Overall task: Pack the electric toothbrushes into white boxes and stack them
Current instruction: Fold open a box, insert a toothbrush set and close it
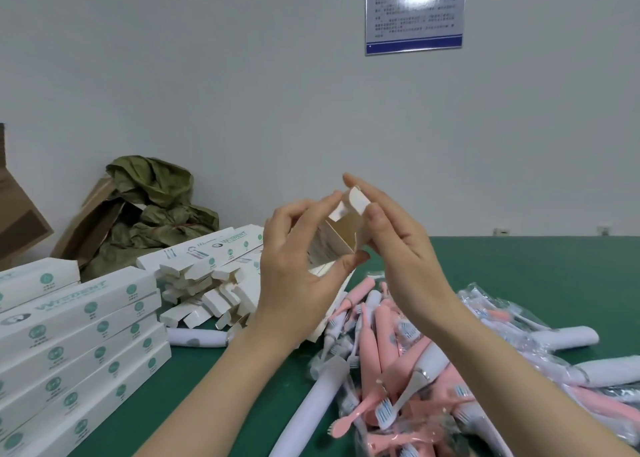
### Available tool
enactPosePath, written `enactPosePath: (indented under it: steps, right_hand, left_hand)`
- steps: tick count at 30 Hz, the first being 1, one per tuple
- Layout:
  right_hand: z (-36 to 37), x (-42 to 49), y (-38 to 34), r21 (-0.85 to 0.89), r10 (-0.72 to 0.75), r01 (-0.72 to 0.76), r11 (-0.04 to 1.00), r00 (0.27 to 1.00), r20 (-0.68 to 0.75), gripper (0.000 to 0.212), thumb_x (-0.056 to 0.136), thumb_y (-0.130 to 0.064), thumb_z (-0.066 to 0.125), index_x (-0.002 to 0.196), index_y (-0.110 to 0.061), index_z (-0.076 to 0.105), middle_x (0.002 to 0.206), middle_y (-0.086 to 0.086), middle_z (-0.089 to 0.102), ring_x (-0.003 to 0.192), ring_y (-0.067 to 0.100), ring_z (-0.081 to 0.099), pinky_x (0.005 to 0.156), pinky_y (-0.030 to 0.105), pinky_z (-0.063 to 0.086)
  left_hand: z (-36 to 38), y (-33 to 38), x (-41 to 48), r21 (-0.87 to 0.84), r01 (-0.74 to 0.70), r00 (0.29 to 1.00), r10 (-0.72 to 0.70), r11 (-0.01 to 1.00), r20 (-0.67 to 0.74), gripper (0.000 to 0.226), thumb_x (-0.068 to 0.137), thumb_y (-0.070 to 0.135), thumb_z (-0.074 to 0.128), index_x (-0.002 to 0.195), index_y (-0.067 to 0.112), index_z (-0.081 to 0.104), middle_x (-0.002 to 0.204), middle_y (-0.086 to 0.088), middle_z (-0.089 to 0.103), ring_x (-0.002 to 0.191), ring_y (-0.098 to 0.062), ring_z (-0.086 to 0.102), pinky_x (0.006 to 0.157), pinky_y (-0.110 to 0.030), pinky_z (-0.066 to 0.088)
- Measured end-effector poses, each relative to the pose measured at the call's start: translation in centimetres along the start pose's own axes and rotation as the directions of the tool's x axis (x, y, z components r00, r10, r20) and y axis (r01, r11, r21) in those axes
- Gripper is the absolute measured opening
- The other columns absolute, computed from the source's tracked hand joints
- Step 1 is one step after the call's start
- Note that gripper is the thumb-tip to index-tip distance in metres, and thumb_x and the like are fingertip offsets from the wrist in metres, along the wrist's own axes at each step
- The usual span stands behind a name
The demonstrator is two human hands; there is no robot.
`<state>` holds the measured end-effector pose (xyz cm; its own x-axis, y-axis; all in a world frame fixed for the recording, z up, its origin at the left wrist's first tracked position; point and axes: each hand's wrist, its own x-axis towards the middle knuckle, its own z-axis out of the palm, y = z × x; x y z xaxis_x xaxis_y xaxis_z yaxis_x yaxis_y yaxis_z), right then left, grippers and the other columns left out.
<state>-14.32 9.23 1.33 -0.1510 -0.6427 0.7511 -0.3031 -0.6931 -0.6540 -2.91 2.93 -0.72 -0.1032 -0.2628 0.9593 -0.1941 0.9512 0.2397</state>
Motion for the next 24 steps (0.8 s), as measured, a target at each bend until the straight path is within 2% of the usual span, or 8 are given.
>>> enactPosePath:
  steps: [3, 7, 9, 11, 13, 16, 20, 24]
  right_hand:
    - [0.4, -0.1, -0.9, 0.057, -0.023, 0.023, 0.998, 1.000, 0.006, 0.034, 0.093, -0.034, 0.039, 0.123, -0.037, 0.056, 0.123, -0.009, 0.064, 0.117, 0.001, 0.055, 0.102, 0.025, 0.043]
    - [1.9, -0.9, -1.3, -0.214, -0.127, 0.134, 0.968, 0.991, 0.047, 0.037, 0.094, -0.025, 0.043, 0.128, -0.029, 0.057, 0.120, -0.011, 0.065, 0.110, -0.005, 0.056, 0.092, 0.009, 0.041]
    - [2.0, -0.9, -1.1, -0.314, -0.176, 0.190, 0.930, 0.982, 0.071, 0.039, 0.095, -0.021, 0.042, 0.132, -0.019, 0.054, 0.120, -0.015, 0.059, 0.110, -0.013, 0.051, 0.090, 0.002, 0.036]
    - [1.7, -0.7, -0.8, -0.326, -0.190, 0.194, 0.925, 0.981, 0.044, 0.040, 0.095, -0.019, 0.041, 0.132, -0.015, 0.054, 0.116, -0.020, 0.053, 0.103, -0.026, 0.046, 0.087, -0.002, 0.033]
    - [1.7, -0.8, -0.4, -0.329, -0.192, 0.177, 0.927, 0.981, -0.012, 0.040, 0.095, -0.019, 0.040, 0.132, -0.015, 0.054, 0.114, -0.023, 0.052, 0.097, -0.031, 0.044, 0.084, -0.003, 0.032]
    - [2.1, -1.2, 0.0, -0.330, -0.188, 0.162, 0.930, 0.981, -0.049, 0.040, 0.095, -0.021, 0.039, 0.132, -0.016, 0.053, 0.115, -0.024, 0.053, 0.101, -0.025, 0.047, 0.086, -0.001, 0.034]
    - [2.6, -1.3, -0.6, -0.469, -0.353, 0.290, 0.834, 0.934, -0.050, 0.036, 0.097, -0.011, 0.043, 0.132, -0.005, 0.052, 0.124, -0.005, 0.057, 0.115, -0.001, 0.049, 0.095, 0.005, 0.036]
    - [2.8, -1.3, -0.6, -0.460, -0.374, 0.296, 0.837, 0.924, -0.086, 0.038, 0.098, -0.015, 0.039, 0.133, -0.007, 0.051, 0.123, -0.015, 0.048, 0.116, -0.010, 0.042, 0.096, 0.003, 0.033]
  left_hand:
    - [0.1, 0.4, -0.2, -0.042, -0.033, 0.996, 0.029, 0.999, -0.080, 0.038, 0.076, 0.032, 0.065, 0.113, 0.027, 0.056, 0.107, 0.001, 0.055, 0.102, -0.004, 0.049, 0.089, -0.013, 0.037]
    - [0.8, 0.8, -1.0, -0.116, 0.030, 0.990, -0.045, 0.993, -0.132, 0.024, 0.073, 0.032, 0.062, 0.096, 0.023, 0.061, 0.106, 0.011, 0.045, 0.096, 0.008, 0.047, 0.082, -0.005, 0.035]
    - [0.9, 0.5, -1.4, -0.157, 0.061, 0.987, -0.083, 0.986, -0.137, 0.034, 0.072, 0.034, 0.064, 0.103, 0.020, 0.060, 0.109, 0.013, 0.048, 0.100, 0.008, 0.048, 0.084, -0.005, 0.035]
    - [0.7, 0.4, -1.5, -0.287, 0.173, 0.977, -0.202, 0.942, -0.073, 0.059, 0.067, 0.037, 0.072, 0.120, 0.035, 0.046, 0.114, 0.022, 0.053, 0.112, 0.002, 0.049, 0.091, -0.008, 0.036]
    - [0.6, 0.0, -1.8, -0.266, 0.265, 0.962, -0.272, 0.927, 0.014, 0.076, 0.060, 0.038, 0.078, 0.123, 0.047, 0.037, 0.120, 0.024, 0.050, 0.121, -0.005, 0.047, 0.097, -0.012, 0.036]
    - [0.7, 0.0, -2.4, -0.221, 0.347, 0.936, -0.350, 0.911, 0.029, 0.059, 0.060, 0.033, 0.076, 0.111, 0.049, 0.049, 0.112, 0.022, 0.056, 0.112, 0.001, 0.051, 0.092, -0.016, 0.041]
    - [0.1, 0.8, -2.6, -0.164, 0.216, 0.958, -0.241, 0.963, -0.155, 0.060, 0.065, 0.031, 0.077, 0.121, 0.032, 0.056, 0.109, 0.011, 0.052, 0.104, 0.001, 0.053, 0.086, -0.007, 0.039]
    - [-0.3, 1.1, -2.6, -0.080, 0.139, 0.966, -0.153, 0.987, -0.211, 0.065, 0.068, 0.034, 0.076, 0.126, 0.028, 0.050, 0.107, 0.009, 0.043, 0.103, -0.009, 0.050, 0.088, -0.008, 0.037]
